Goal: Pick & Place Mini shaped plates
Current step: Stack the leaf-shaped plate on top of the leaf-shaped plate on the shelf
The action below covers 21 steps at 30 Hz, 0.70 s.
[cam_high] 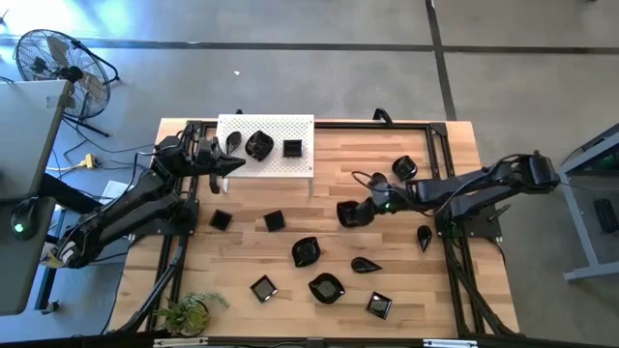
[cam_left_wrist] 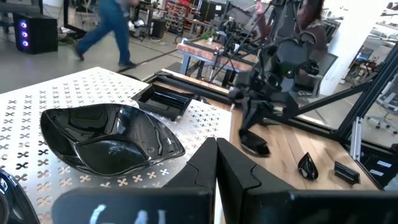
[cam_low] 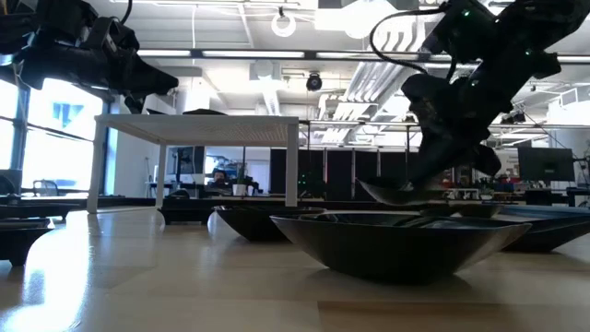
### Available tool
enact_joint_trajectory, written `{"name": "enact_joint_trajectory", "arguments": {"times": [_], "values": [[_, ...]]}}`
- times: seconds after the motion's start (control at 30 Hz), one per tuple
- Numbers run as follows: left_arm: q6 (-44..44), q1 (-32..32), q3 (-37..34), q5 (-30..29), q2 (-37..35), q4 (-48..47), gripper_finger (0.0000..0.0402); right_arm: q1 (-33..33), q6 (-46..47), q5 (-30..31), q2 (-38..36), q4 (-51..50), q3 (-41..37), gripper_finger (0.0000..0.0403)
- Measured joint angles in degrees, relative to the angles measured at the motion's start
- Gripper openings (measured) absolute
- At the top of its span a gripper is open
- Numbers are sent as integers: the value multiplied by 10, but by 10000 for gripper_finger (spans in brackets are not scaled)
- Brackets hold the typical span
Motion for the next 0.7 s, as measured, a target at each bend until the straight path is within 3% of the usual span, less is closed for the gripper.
{"name": "enact_joint_trajectory", "arguments": {"times": [0.23, 0.4, 0.7], "values": [[-50, 0, 0, 0, 0, -2, 3, 50, 25, 149, -8, 72, 0, 0], [-74, -28, 0, -4, 0, 2, 34, 80, -48, 243, -8, 160, 9, 0], [-74, -168, 0, -203, 0, 29, 124, 64, -368, 379, 28, 305, 119, 0]]}}
